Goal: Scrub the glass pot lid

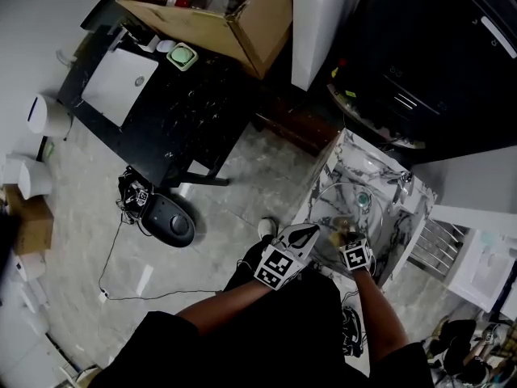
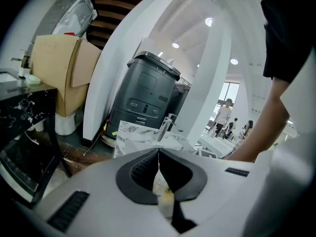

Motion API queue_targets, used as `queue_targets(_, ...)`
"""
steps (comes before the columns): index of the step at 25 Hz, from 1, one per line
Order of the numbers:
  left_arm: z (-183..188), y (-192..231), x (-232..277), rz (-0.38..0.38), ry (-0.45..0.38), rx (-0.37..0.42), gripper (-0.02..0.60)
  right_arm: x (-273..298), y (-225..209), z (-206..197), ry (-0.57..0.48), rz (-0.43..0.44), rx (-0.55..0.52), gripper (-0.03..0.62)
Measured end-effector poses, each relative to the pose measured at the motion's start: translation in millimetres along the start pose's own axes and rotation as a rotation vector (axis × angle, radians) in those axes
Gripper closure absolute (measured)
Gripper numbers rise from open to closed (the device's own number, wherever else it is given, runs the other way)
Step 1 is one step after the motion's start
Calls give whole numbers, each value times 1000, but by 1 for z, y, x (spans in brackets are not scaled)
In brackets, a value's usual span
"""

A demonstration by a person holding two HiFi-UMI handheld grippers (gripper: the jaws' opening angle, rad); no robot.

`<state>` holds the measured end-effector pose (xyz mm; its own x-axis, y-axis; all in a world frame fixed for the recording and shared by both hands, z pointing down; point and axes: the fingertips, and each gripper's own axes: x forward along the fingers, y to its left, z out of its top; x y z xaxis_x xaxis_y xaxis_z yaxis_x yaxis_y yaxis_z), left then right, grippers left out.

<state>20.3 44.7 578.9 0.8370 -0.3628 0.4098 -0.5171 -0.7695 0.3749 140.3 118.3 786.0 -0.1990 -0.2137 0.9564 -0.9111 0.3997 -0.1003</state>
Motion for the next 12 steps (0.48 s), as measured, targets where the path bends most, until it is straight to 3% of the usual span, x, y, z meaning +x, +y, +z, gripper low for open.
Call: queue_targets(12,7,22,-12,-16,1,-6,565,12,17,19,1,40,66,533)
